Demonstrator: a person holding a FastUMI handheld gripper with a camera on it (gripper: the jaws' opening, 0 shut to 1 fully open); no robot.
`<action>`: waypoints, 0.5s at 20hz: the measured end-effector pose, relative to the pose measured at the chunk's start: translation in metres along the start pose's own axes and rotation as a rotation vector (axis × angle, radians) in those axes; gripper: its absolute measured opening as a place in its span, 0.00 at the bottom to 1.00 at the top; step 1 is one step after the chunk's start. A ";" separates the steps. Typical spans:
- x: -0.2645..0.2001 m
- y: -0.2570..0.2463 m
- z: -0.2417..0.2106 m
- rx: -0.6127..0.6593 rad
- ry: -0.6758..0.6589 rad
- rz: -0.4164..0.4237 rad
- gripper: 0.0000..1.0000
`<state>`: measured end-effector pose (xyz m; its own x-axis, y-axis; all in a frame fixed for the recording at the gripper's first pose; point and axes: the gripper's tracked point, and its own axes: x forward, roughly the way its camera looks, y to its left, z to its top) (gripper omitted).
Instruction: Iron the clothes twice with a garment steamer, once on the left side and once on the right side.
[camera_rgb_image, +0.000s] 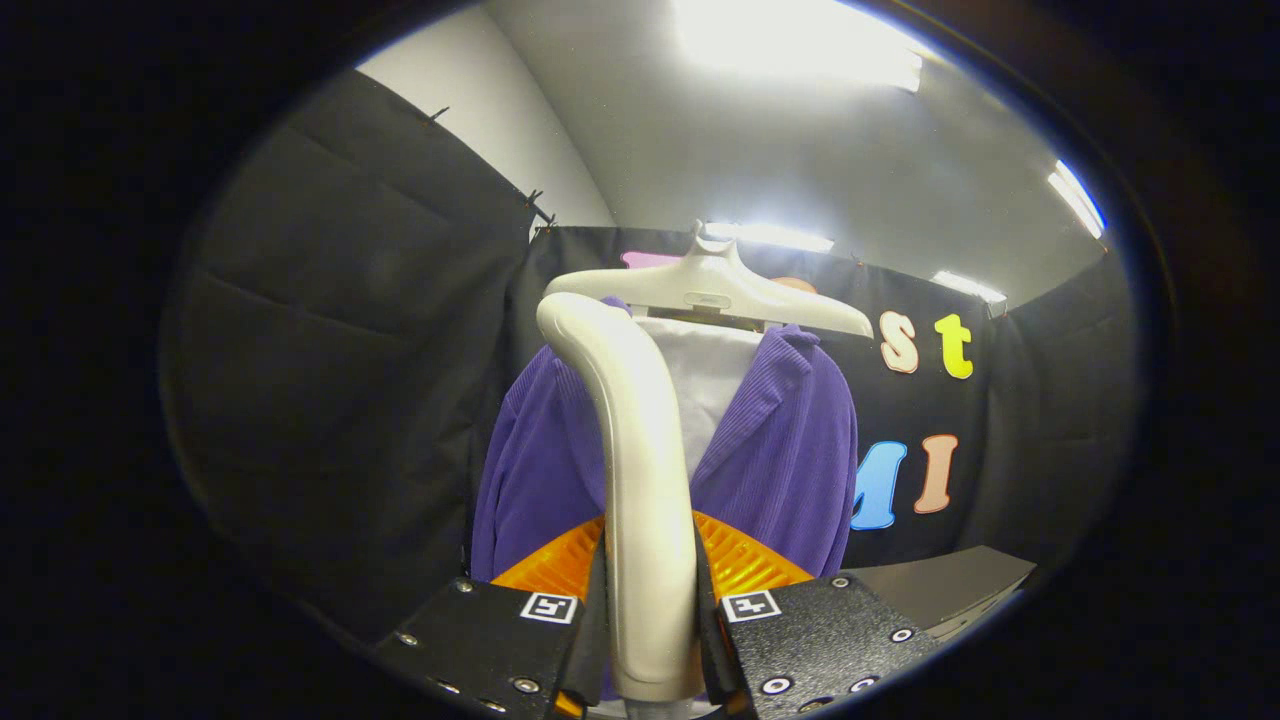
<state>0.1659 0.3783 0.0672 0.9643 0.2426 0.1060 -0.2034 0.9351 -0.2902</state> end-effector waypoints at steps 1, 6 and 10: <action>0.001 0.006 -0.009 -0.003 0.021 0.002 0.38; 0.018 0.013 -0.045 -0.018 0.092 0.006 0.38; 0.012 0.017 -0.050 -0.043 0.093 -0.005 0.38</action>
<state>0.1829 0.3846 0.0156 0.9772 0.2113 0.0194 -0.1931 0.9236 -0.3311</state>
